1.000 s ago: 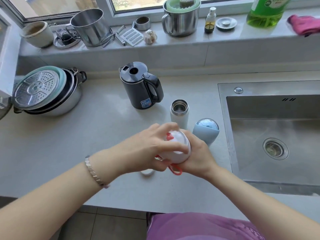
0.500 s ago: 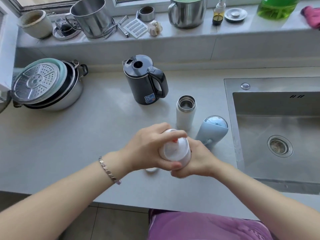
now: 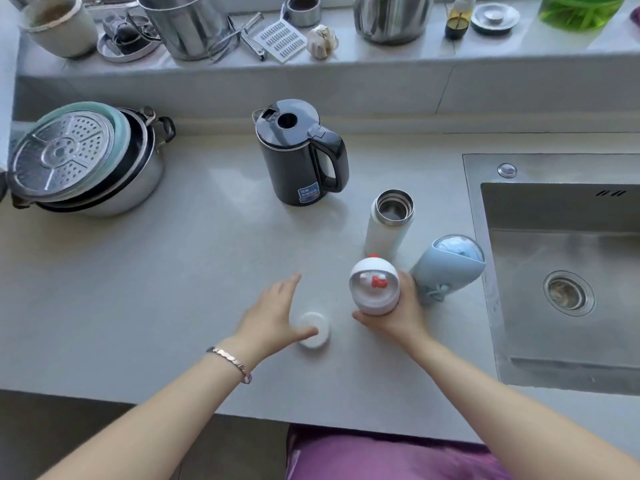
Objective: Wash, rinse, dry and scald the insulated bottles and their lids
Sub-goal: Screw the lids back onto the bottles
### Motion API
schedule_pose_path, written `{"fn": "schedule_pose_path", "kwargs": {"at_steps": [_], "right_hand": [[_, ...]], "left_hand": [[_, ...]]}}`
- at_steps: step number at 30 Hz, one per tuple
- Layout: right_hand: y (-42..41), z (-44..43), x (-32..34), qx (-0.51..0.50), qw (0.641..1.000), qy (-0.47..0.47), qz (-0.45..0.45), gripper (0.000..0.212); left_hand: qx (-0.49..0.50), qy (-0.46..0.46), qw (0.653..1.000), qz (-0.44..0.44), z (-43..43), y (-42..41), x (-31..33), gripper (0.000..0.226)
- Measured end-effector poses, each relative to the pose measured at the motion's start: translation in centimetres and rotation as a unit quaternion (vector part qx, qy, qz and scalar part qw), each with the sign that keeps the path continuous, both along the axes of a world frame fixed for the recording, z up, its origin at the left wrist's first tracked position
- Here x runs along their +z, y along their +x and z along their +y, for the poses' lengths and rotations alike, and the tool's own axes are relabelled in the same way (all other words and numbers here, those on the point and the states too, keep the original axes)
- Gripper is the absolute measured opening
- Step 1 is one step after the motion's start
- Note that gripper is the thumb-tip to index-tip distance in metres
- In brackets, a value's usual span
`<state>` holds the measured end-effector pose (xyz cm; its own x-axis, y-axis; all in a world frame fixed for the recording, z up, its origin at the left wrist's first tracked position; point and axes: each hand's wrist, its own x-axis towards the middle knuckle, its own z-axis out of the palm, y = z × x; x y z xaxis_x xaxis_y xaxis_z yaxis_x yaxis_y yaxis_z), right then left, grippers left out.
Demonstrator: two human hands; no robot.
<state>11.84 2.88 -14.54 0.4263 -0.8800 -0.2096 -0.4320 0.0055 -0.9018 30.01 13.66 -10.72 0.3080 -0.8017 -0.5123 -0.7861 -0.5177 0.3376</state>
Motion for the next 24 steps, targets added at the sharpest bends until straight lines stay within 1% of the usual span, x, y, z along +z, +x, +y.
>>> {"fn": "schedule_pose_path", "kwargs": {"at_steps": [2, 4, 6, 7, 10, 11, 14, 15, 16, 18, 19, 20, 22, 24], "right_hand": [[0.3, 0.0, -0.9, -0.032, 0.999, 0.002, 0.015, 0.074], [0.5, 0.1, -1.4, -0.044, 0.999, -0.008, 0.021, 0.083], [0.6, 0.2, -1.4, -0.046, 0.999, -0.009, 0.02, 0.091], [0.6, 0.2, -1.4, -0.043, 0.999, -0.001, 0.017, 0.093], [-0.1, 0.5, -1.3, -0.03, 0.997, 0.068, 0.012, 0.1], [-0.5, 0.6, -0.9, -0.018, 0.996, 0.083, 0.022, 0.096], [-1.9, 0.7, 2.1, 0.039, 0.994, 0.078, 0.061, 0.066], [-2.4, 0.7, 3.4, 0.058, 0.992, 0.074, 0.078, 0.064], [-2.9, 0.6, 4.7, 0.07, 0.99, 0.074, 0.096, 0.067], [-3.7, 0.5, 7.2, 0.084, 0.987, 0.076, 0.117, 0.079], [-3.7, 0.4, 8.4, 0.095, 0.987, 0.063, 0.115, 0.081], [-3.6, 0.2, 9.8, 0.106, 0.987, 0.04, 0.112, 0.077], [-3.3, -0.9, 12.2, 0.115, 0.989, -0.022, 0.095, 0.065], [-2.8, -3.0, 14.1, 0.115, 0.988, -0.071, 0.078, 0.054]], "left_hand": [[0.001, 0.037, 0.999, -0.012, 0.5, -0.6, -1.5, 0.094], [-0.013, 0.066, 0.997, -0.026, 0.6, -1.3, -2.8, 0.087], [-0.029, 0.077, 0.995, -0.051, 0.2, -2.1, -3.6, 0.076], [-0.034, 0.078, 0.995, -0.061, 0.0, -2.4, -3.8, 0.068], [-0.036, 0.079, 0.993, -0.074, -0.4, -2.8, -4.2, 0.051], [-0.03, 0.073, 0.994, -0.07, -0.4, -2.7, -4.1, 0.047], [0.043, 0.005, 0.998, -0.052, -1.1, -1.3, -2.8, 0.033], [0.052, -0.017, 0.997, -0.051, -1.4, -0.8, -2.3, 0.035], [0.043, -0.02, 0.997, -0.053, -1.8, -0.5, -1.9, 0.041], [0.005, 0.021, 0.998, -0.059, -2.0, -0.6, -1.5, 0.059], [-0.018, 0.047, 0.997, -0.065, -2.1, -1.0, -1.6, 0.064], [-0.04, 0.071, 0.994, -0.071, -1.9, -1.5, -1.9, 0.067], [-0.068, 0.1, 0.989, -0.09, -1.4, -2.7, -2.9, 0.065], [-0.069, 0.097, 0.987, -0.108, -1.1, -3.6, -3.5, 0.058]]}}
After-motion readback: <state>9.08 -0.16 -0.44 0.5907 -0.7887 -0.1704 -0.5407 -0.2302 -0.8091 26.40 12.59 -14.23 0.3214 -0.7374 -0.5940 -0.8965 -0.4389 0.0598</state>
